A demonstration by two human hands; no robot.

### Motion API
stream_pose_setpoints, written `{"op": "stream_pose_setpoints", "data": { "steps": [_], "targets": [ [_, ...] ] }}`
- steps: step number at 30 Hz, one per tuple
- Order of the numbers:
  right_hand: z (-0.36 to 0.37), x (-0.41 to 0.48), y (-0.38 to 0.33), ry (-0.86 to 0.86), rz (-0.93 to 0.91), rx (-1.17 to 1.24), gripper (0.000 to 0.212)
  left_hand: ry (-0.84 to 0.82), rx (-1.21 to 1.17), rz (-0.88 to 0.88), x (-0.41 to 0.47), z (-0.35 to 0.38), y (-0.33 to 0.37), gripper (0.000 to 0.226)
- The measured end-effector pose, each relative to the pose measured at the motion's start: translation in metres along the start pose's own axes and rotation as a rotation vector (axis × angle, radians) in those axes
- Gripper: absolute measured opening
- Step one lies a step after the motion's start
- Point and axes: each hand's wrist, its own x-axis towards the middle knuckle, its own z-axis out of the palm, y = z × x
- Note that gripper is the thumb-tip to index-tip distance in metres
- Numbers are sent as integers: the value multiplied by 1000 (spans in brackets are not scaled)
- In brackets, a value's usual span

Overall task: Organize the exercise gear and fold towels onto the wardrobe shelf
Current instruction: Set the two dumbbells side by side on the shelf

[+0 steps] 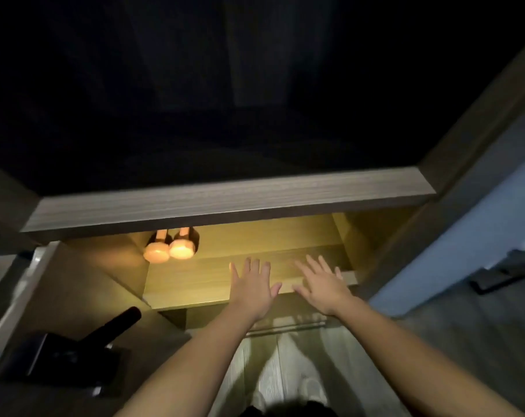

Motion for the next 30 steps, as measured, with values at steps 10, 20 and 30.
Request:
{"op": "stream_pose_setpoints", "data": {
  "steps": [10, 20, 30],
  "targets": [
    [-8, -114, 68, 227, 304, 200, 61, 47, -38, 473, -31, -36, 100, 58],
    [1, -199, 231, 294, 603, 251, 61, 6, -35, 744, 4, -33, 270, 56],
    [8, -268, 379, 264, 715, 282, 64, -22, 37, 834, 30, -11, 437, 57]
  ]
}}
